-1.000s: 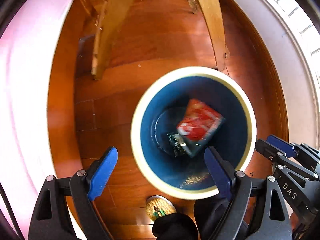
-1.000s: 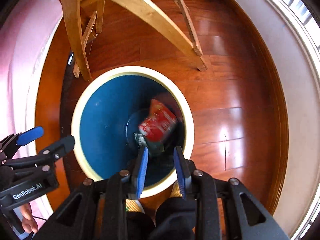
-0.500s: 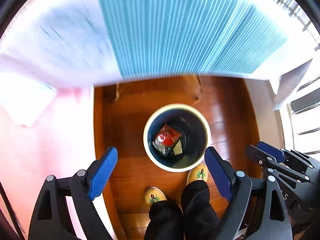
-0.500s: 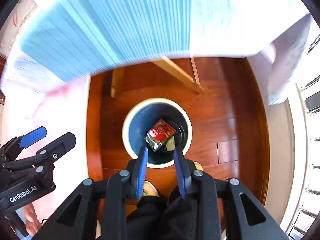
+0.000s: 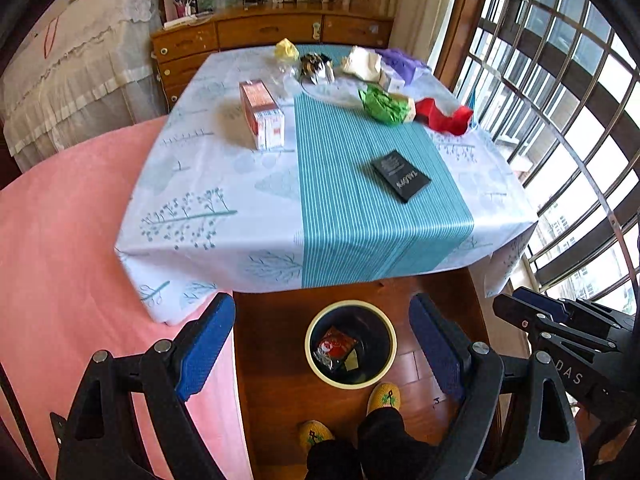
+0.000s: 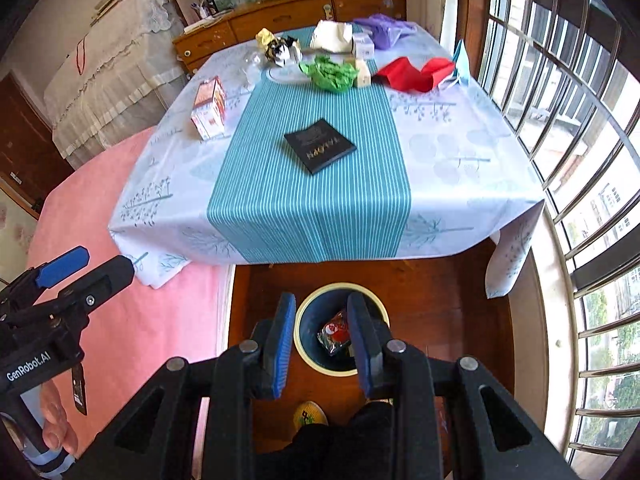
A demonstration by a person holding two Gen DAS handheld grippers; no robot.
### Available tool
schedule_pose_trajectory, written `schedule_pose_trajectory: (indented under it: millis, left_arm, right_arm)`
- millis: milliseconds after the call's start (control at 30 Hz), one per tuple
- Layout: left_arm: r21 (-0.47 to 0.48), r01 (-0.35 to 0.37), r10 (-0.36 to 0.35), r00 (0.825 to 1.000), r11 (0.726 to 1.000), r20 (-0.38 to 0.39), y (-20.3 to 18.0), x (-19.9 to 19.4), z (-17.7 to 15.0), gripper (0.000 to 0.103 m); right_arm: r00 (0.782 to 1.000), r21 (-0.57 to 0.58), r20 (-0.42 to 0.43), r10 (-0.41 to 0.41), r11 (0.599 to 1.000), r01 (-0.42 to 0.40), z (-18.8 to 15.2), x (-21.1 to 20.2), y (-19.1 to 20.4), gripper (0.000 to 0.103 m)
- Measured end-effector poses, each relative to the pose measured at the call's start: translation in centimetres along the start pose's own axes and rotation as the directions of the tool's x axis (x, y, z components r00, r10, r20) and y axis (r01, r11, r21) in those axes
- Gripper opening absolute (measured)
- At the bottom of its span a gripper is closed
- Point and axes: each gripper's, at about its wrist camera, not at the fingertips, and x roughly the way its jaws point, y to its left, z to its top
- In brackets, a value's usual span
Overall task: Collect trash
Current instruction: 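Move the left tool to the black TALOPN card and grasp it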
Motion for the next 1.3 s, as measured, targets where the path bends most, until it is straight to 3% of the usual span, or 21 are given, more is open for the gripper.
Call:
schedule_pose_trajectory:
  millis: [267,467,700,900,1100,1300]
  left_arm:
    - [-0.033,-0.008,0.010,0.997,0.999,0.079,0.9,-3.4,3.1,0.087]
    - [-0.033,-0.012,0.015,0.996,0.999,0.085,0.9,-2.3,4.0,0.087]
    - [-0.029,-0.016,0.017,1.000,0.999,0.017,0.3,1.4,5.0,0.087]
    - [-0.032,-0.045,0.045,0.999,0.998,-0.018,-1.2,5.2,7.6,0.088]
    - [-0.119,-0.037,0.024,0.994,0.992,-0.111,-4.2,10.7,11.1,0.088]
    - [-0.286,-0.062,-0.013,0.968,0.956,-0.251,-7.2,17.1,13.1,0.097]
  right_arm:
    - [0.993,-0.031,0.116,-0.011,0.999,0.015,4.0,-4.4,0.2,0.027]
    - [0.994,-0.067,0.111,0.005,0.998,0.002,5.6,-3.5,0.9,0.036]
    - [0.996,-0.088,0.084,0.025,0.996,-0.017,7.8,-1.0,0.5,0.037]
    - [0.997,-0.128,0.071,0.026,0.992,-0.017,11.6,2.2,-2.3,0.037]
    - [0.998,-0.146,0.014,0.058,0.988,-0.056,16.5,5.5,-7.7,0.037]
    - [0.997,-0.194,-0.039,0.065,0.978,-0.072,20.6,8.4,-13.2,0.037]
